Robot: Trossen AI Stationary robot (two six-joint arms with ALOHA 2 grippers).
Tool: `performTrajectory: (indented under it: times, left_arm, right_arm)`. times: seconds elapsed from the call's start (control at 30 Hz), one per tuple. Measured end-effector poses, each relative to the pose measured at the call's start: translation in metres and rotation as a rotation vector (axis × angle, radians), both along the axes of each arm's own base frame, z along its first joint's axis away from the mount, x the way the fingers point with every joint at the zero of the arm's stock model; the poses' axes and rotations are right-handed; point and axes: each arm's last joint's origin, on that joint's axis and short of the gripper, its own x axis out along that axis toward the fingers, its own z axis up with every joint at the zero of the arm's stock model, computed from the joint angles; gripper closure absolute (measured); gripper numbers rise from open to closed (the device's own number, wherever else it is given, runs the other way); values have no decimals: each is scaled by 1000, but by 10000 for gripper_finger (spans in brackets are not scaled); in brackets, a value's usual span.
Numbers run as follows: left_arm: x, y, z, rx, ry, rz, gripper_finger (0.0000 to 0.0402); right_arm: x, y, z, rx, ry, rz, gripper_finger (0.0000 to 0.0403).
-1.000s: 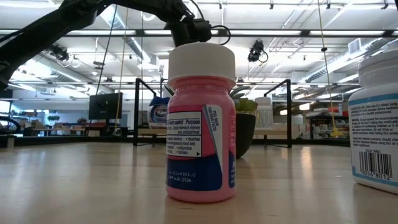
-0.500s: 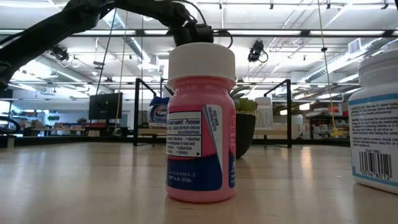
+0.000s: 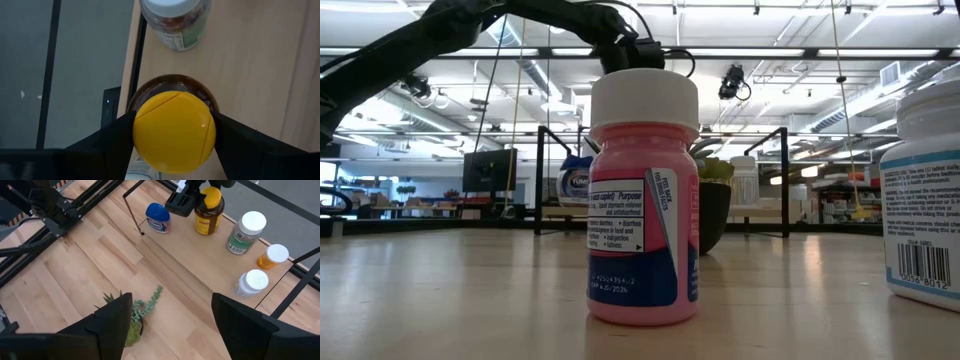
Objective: Pick and place medicine bottles onto shelf by color
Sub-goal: Put the yellow pill bottle on the shelf
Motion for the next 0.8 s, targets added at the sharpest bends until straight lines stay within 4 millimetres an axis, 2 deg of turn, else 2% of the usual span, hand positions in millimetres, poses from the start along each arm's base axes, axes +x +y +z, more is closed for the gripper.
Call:
performTrajectory:
  times: [0.33, 0.67, 0.8]
  left_arm:
    - [0, 1, 0, 30, 9, -4, 134]
    - [-1, 1, 1, 55, 35, 1, 71]
    - [-4, 2, 13, 124, 34, 39, 46]
  right_arm:
    - [0, 0, 0, -1, 1, 2, 125]
    - [0, 0, 0, -1, 1, 2, 125]
    - [0, 3, 0, -2, 1, 14, 125]
